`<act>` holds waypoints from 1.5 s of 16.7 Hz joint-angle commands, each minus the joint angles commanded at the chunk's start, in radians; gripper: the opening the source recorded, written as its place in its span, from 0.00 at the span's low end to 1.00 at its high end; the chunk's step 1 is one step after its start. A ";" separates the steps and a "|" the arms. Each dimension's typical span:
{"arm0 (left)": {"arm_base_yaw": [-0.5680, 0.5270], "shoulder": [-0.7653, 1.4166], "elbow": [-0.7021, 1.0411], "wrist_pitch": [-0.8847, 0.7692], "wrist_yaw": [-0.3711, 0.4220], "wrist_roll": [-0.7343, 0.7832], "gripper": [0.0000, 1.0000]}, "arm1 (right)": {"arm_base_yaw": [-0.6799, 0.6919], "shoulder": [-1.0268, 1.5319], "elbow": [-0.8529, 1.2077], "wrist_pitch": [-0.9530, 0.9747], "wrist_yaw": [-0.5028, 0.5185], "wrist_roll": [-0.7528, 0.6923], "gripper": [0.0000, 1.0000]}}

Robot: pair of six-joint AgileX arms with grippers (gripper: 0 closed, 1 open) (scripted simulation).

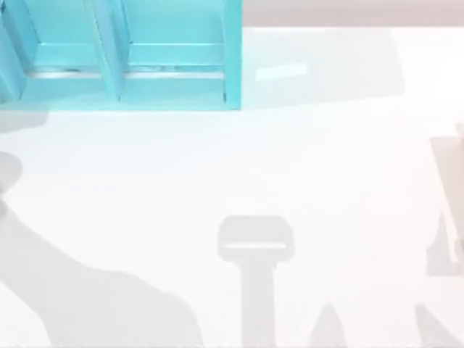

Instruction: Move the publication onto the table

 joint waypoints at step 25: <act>0.057 -0.166 -0.075 -0.089 0.040 0.011 0.00 | 0.000 0.000 0.000 0.000 0.000 0.000 1.00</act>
